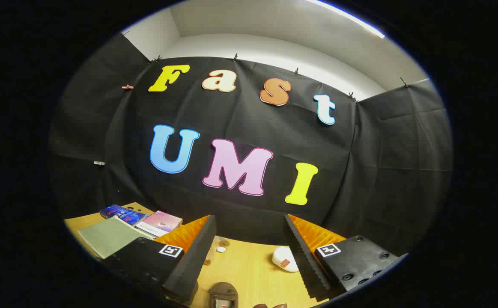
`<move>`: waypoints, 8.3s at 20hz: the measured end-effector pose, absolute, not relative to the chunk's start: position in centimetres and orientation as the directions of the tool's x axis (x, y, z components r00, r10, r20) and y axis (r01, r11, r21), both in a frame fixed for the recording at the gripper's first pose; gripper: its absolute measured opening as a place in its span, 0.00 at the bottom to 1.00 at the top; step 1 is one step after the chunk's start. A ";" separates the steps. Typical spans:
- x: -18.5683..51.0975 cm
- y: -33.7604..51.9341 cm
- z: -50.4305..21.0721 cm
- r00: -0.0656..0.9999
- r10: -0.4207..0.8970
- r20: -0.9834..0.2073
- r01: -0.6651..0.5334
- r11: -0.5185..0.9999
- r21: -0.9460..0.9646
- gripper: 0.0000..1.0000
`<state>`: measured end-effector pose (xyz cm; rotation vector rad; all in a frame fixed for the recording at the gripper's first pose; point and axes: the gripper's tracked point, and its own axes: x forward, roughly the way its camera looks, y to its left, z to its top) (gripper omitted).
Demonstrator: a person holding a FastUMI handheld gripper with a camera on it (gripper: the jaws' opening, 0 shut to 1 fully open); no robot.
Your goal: Open the storage box then place both shoes into the box .Put the left shoe in first, then the right shoe, with the right side of both shoes facing outward in a uniform manner.
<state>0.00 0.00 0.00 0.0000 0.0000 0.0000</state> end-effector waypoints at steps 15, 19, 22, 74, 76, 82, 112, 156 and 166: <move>-0.2 0.9 -0.9 0.999 0.019 -0.028 -0.019 1.000 0.003 0.97; -0.2 0.8 -0.7 0.999 0.023 -0.026 -0.023 1.000 0.003 0.97; -0.4 1.1 -0.5 0.999 0.029 -0.017 -0.029 1.000 0.003 0.97; -1.0 31.8 -24.2 0.184 0.972 0.147 0.008 -0.151 0.988 0.96; -1.0 32.0 -24.3 0.181 0.972 0.148 0.017 -0.153 0.988 0.94; -0.9 32.0 -24.9 0.170 0.974 0.147 0.037 -0.155 0.987 0.56; -0.5 34.8 -21.3 0.220 0.973 0.073 0.006 -0.076 0.997 0.14; -1.7 74.6 -8.5 0.279 0.819 -0.502 -0.352 0.573 0.740 0.17; -2.1 73.7 -7.8 0.259 0.839 -0.479 -0.399 0.544 0.738 0.49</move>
